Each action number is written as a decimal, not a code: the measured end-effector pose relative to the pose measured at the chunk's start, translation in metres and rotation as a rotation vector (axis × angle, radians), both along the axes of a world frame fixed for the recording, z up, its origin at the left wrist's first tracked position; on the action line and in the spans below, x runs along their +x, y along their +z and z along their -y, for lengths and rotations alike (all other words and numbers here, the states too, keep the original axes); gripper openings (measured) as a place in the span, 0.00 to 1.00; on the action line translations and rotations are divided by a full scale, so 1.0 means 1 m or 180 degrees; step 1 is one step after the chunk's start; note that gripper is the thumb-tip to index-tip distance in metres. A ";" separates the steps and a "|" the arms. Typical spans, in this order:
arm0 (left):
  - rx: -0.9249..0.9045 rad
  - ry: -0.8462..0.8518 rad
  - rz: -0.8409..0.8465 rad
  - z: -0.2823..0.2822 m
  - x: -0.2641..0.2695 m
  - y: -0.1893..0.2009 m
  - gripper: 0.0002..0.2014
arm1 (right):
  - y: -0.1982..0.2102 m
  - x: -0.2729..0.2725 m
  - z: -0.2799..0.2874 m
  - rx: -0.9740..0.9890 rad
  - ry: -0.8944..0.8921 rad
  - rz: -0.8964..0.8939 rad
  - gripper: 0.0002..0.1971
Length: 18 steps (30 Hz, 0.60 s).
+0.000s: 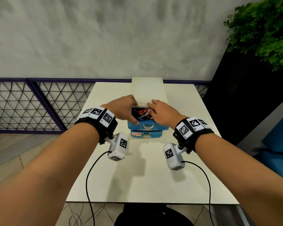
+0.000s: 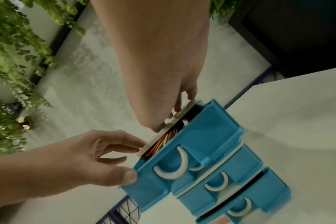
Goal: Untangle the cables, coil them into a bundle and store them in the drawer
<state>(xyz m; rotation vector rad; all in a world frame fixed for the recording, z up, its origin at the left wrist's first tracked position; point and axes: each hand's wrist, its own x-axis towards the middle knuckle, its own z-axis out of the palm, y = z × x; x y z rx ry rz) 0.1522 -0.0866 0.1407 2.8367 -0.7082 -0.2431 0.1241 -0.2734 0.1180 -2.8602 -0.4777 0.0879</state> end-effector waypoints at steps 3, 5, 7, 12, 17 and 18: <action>0.0048 0.0163 0.0512 0.007 0.006 -0.006 0.23 | 0.001 0.005 0.002 0.0056 -0.0093 0.0023 0.20; 0.0060 0.0280 0.0840 0.014 0.008 -0.012 0.14 | 0.000 0.005 0.000 0.0031 -0.0120 0.0036 0.20; 0.0178 0.0364 0.1168 0.021 0.007 -0.018 0.08 | -0.003 0.005 -0.001 0.0035 -0.0137 0.0106 0.21; 0.0201 0.0430 0.1436 0.024 0.007 -0.027 0.07 | -0.011 0.006 0.000 0.0201 -0.0233 0.0173 0.23; 0.0042 0.0445 0.1203 0.022 0.006 -0.020 0.10 | -0.003 0.006 -0.001 0.0078 -0.0234 0.0033 0.23; 0.0063 0.0465 0.1016 0.021 0.006 -0.017 0.12 | 0.000 0.007 0.000 0.0033 -0.0211 -0.0089 0.23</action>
